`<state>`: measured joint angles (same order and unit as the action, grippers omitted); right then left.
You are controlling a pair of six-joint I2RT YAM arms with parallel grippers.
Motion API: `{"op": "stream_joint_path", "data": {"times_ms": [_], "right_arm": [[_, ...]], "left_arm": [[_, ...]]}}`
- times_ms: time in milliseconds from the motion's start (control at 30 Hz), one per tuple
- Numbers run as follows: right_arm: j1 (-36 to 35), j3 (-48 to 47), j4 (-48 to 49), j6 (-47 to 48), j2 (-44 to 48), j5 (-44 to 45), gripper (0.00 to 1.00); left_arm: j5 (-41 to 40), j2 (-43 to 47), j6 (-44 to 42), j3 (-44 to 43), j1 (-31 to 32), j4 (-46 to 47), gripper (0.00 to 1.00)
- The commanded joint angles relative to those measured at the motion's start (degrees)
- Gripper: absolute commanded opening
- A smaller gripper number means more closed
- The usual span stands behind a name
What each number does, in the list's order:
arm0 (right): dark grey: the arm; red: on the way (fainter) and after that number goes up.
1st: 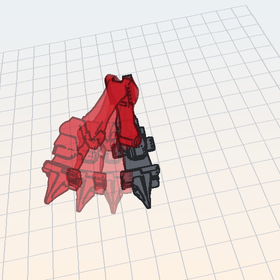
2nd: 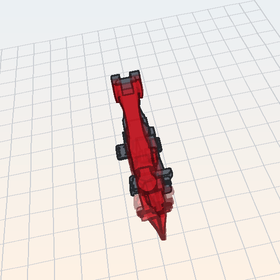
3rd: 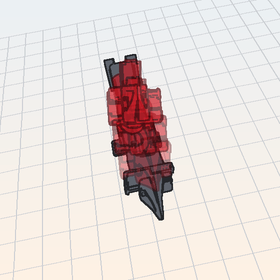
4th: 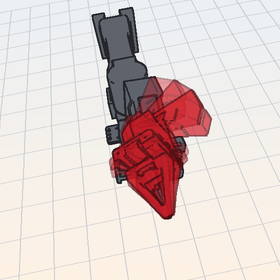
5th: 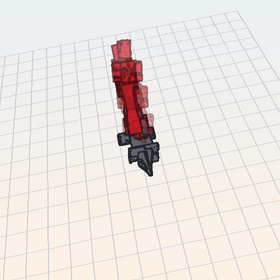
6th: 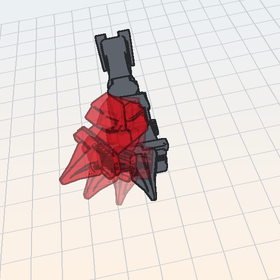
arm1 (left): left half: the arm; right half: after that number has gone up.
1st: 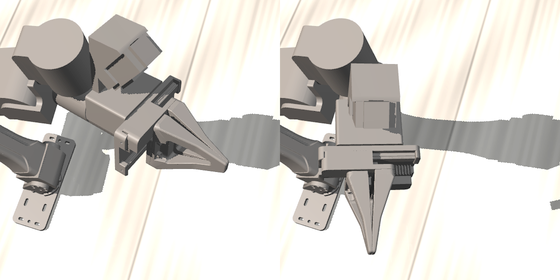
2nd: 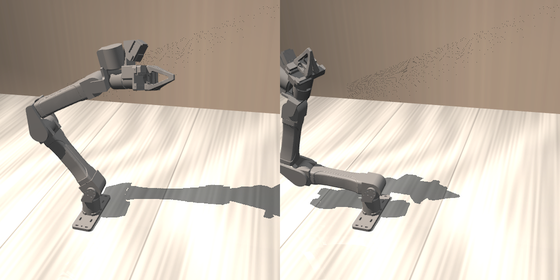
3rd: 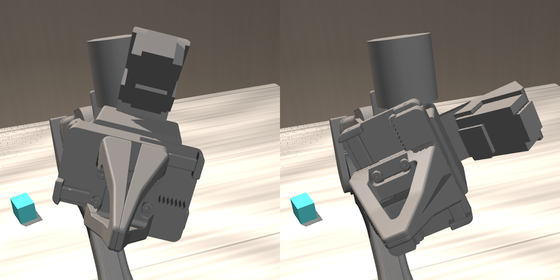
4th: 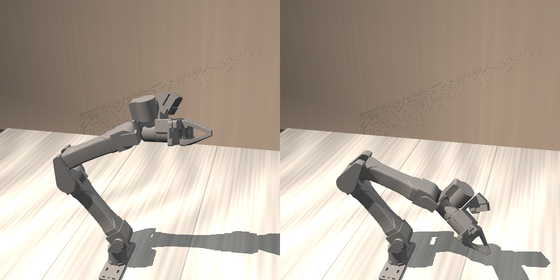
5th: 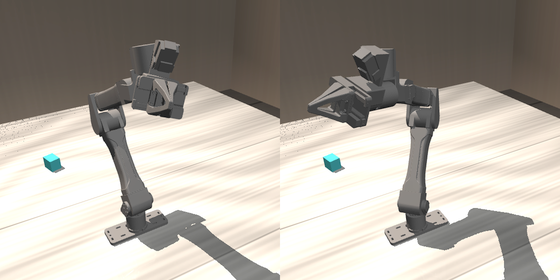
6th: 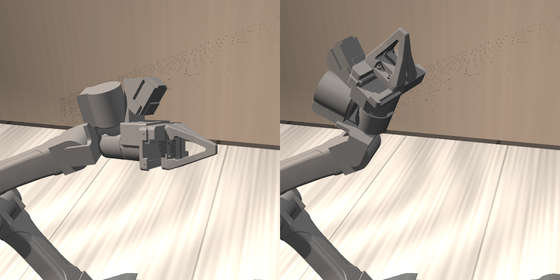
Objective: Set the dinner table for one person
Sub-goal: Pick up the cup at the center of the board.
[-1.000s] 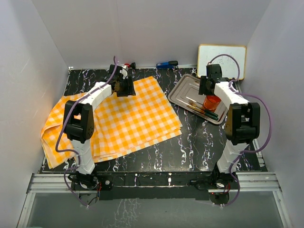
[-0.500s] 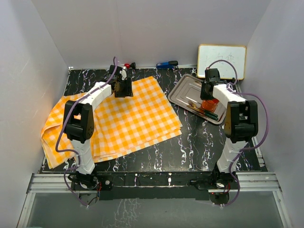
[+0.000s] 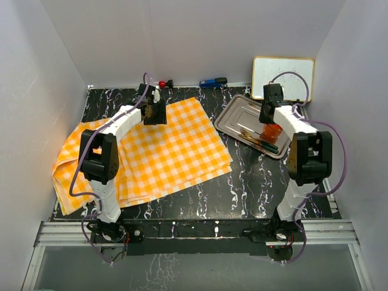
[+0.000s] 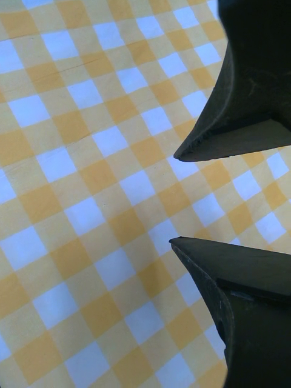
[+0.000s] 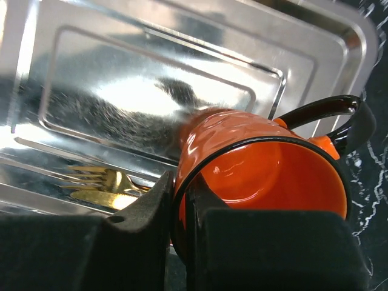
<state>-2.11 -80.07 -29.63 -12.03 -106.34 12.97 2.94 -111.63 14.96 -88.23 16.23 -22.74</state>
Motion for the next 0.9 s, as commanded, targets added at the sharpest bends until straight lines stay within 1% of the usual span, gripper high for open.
{"op": "stream_joint_path", "data": {"times_ms": [0, 67, 167, 233, 400, 467, 700, 867], "right_arm": [[0.26, -7.85, 3.23, 0.26, 8.41, 2.85, 0.0], [0.26, -9.16, 3.19, 0.27, 9.37, 1.13, 0.0], [-0.01, -12.3, 1.87, -0.56, 8.65, -5.44, 0.0], [-1.25, -13.86, 1.95, -0.73, 7.34, -8.17, 0.0], [-7.11, -17.88, 3.82, -0.72, 1.89, -12.38, 0.0], [-9.93, -21.15, 4.12, -1.22, -1.04, -14.37, 0.0], [-19.8, -37.78, 0.49, -1.09, -14.0, -14.68, 0.0], [-22.76, -44.88, 0.53, -2.63, -19.73, -16.12, 0.0]], "left_arm": [[-1.13, 4.71, -0.32, 0.83, -0.03, -0.36, 0.52], [-1.84, 5.09, -0.41, 0.95, -0.02, -0.58, 0.52], [-2.83, 5.8, -0.3, 1.19, -0.13, -0.74, 0.52], [-2.94, 6.43, 0.33, 1.49, -0.29, -0.36, 0.52], [-3.36, 7.72, 1.45, 2.11, -0.76, -0.26, 0.52], [-4.09, 8.35, 1.85, 2.57, -1.07, -0.28, 0.52], [-4.06, 10.31, 2.86, 4.05, -2.53, -0.28, 0.53], [-4.05, 11.1, 2.88, 4.92, -3.35, -0.33, 0.53]]}}
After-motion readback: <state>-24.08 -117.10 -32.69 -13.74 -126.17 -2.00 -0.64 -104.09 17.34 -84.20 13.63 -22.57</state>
